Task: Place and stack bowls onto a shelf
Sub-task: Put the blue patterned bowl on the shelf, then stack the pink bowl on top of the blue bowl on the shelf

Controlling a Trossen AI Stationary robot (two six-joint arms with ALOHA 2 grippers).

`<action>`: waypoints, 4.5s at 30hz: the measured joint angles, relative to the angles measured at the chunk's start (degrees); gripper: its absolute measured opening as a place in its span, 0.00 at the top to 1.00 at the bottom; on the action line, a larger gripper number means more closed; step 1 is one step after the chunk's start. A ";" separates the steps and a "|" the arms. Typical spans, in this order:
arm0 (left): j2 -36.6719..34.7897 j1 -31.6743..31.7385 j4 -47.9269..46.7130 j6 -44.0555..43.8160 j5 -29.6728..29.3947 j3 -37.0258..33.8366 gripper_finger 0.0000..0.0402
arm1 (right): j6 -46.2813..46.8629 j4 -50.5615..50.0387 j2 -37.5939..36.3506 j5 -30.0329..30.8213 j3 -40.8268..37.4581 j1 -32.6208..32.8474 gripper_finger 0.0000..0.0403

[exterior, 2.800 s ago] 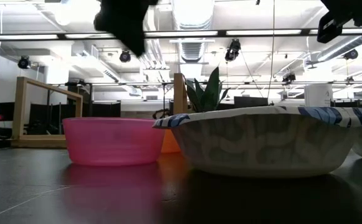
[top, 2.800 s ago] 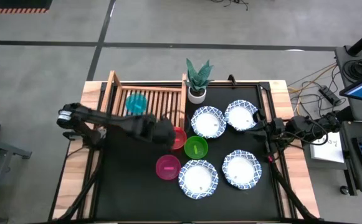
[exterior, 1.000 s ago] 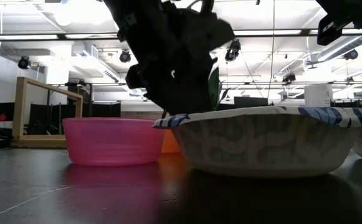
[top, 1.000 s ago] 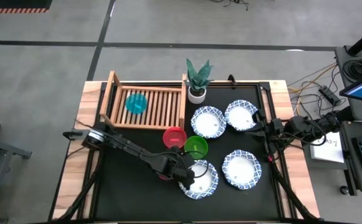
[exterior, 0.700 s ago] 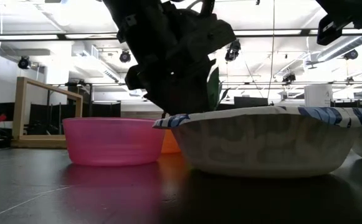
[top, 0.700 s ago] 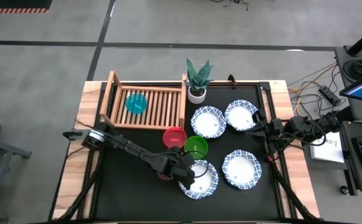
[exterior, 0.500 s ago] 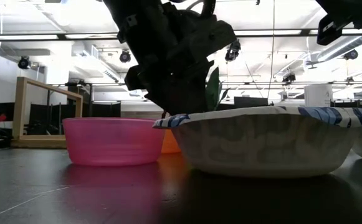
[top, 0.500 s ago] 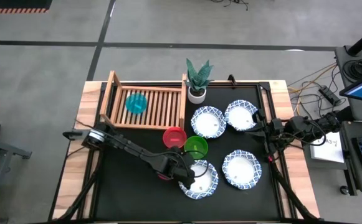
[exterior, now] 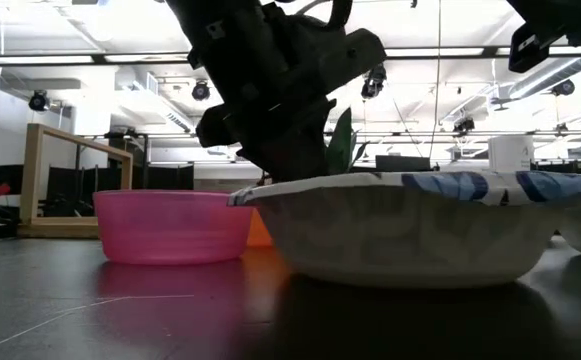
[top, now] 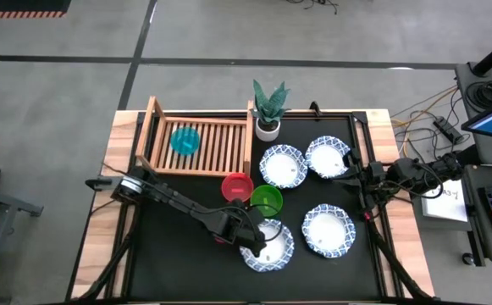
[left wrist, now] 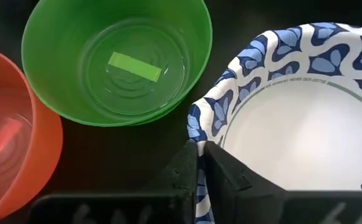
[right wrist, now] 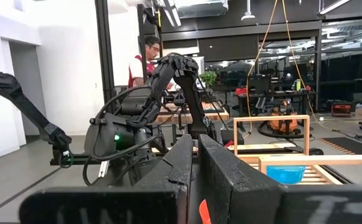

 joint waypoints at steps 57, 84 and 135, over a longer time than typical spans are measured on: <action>-52.25 37.76 -5.83 19.90 -14.67 -29.85 1.00 | -0.44 -1.07 0.04 0.15 0.00 0.00 0.96; -25.62 44.37 0.11 23.96 -14.92 -25.47 1.00 | -0.50 -2.82 0.04 2.97 0.00 0.00 0.96; -33.99 -4.86 9.78 -5.69 3.73 -24.58 0.79 | 6.18 7.17 0.25 -4.22 0.00 0.00 0.96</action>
